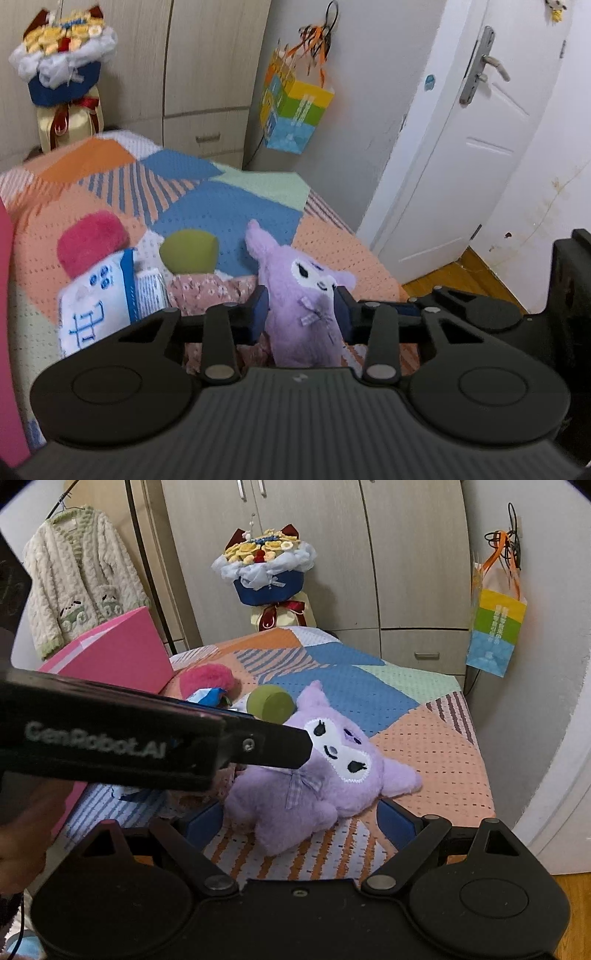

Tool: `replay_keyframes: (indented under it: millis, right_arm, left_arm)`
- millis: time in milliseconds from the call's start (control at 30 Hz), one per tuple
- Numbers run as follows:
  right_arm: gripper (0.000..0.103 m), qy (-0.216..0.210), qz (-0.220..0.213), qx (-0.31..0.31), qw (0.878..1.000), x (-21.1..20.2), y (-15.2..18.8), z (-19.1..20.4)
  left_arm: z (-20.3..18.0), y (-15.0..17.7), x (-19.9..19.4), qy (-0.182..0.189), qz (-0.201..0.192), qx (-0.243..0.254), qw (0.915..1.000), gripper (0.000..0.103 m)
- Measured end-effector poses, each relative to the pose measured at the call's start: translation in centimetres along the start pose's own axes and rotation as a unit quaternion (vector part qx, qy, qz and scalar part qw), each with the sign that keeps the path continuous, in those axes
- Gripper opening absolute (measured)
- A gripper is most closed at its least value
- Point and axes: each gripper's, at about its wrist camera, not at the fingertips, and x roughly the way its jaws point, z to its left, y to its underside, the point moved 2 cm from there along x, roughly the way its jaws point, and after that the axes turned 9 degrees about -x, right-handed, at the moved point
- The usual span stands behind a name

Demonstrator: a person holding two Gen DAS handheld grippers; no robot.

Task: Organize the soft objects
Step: 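Move the left gripper to the purple plush doll and grasp it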

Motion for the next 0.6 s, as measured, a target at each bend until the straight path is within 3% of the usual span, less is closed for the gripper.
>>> replay_keyframes:
  millis: [100,200,400,600]
  right_arm:
    - [0.092,0.013,0.003,-0.009,1.000,-0.3,0.1,-0.2]
    - [0.093,0.021,0.008,-0.023,0.999,-0.6,0.1,-0.4]
    - [0.093,0.024,0.008,-0.017,1.000,-0.2,0.0,-0.8]
    - [0.092,0.016,0.008,0.011,1.000,0.6,0.5,-1.1]
  left_arm:
    - [0.3,0.1,0.6,0.020,0.029,-0.024,0.9991,0.026]
    - [0.6,0.4,1.4,0.062,0.079,-0.070,0.9925,0.023]
    - [0.2,0.8,1.3,0.039,0.054,-0.063,0.9958,0.023]
    - [0.6,0.9,1.8,0.010,0.031,-0.071,0.9970,0.043]
